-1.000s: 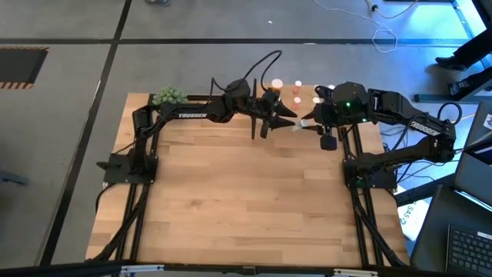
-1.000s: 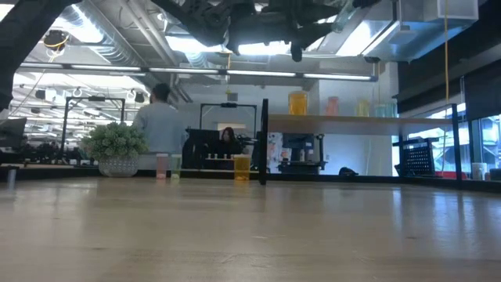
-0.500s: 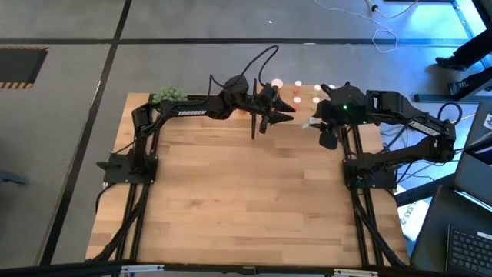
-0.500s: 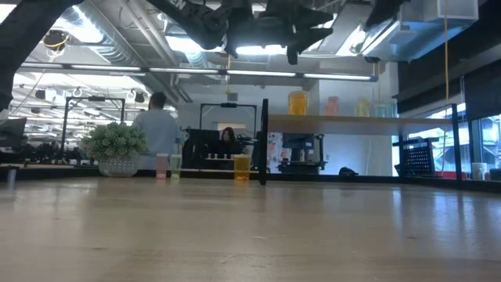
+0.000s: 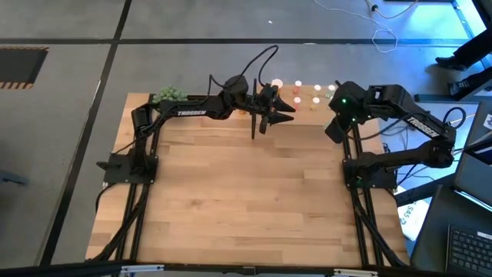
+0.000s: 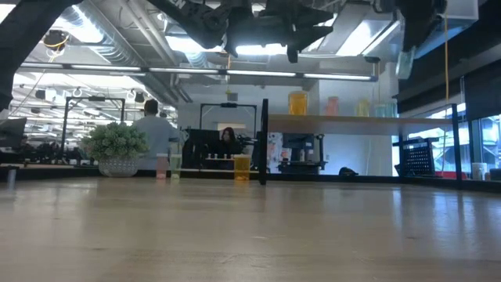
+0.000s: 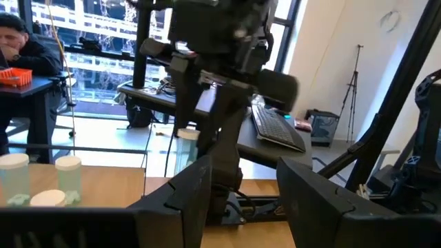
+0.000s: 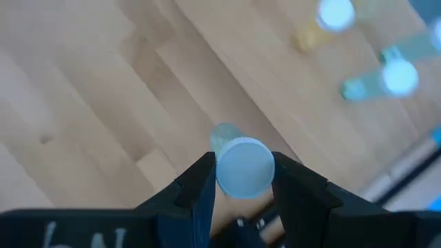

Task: Pick and place medicine bottles onto shelf by color
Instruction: Put the blue pill bottle on the shelf aligned with the other blue pill bottles

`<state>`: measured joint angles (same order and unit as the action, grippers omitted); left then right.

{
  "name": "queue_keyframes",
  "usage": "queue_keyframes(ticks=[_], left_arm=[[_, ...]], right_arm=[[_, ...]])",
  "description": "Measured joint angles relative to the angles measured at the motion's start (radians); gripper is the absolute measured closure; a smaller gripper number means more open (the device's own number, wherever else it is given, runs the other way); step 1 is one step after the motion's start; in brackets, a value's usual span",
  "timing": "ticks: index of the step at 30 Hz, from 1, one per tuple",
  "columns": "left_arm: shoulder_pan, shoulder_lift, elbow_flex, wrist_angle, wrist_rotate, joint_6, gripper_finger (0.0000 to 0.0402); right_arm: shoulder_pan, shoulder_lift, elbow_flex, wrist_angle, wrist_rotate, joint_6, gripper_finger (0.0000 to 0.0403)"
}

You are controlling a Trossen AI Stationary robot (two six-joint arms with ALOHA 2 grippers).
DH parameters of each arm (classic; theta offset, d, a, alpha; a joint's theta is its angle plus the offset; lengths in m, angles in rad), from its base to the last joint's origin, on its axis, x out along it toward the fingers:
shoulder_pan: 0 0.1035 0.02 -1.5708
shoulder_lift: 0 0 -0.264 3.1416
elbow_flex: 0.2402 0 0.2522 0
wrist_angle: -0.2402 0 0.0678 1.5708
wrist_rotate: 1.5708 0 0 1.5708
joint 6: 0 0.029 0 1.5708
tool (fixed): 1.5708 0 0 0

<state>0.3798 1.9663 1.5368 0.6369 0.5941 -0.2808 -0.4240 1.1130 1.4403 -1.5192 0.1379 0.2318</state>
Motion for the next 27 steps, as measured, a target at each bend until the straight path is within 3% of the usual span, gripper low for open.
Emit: queue_keyframes(ticks=[8,20,27], left_arm=[[0.000,0.000,0.001,0.000,-0.006,0.028,0.0243],[-0.007,-0.038,0.001,-0.008,0.000,0.084,0.0243],[-0.014,-0.113,0.002,-0.231,-0.139,0.236,0.0243]], right_arm=[[-0.157,0.014,0.000,-0.020,0.001,0.014,0.0267],[-0.343,0.144,-0.001,-0.008,-0.050,-0.160,0.0267],[-0.393,0.177,-0.001,0.010,-0.053,-0.164,0.0267]])
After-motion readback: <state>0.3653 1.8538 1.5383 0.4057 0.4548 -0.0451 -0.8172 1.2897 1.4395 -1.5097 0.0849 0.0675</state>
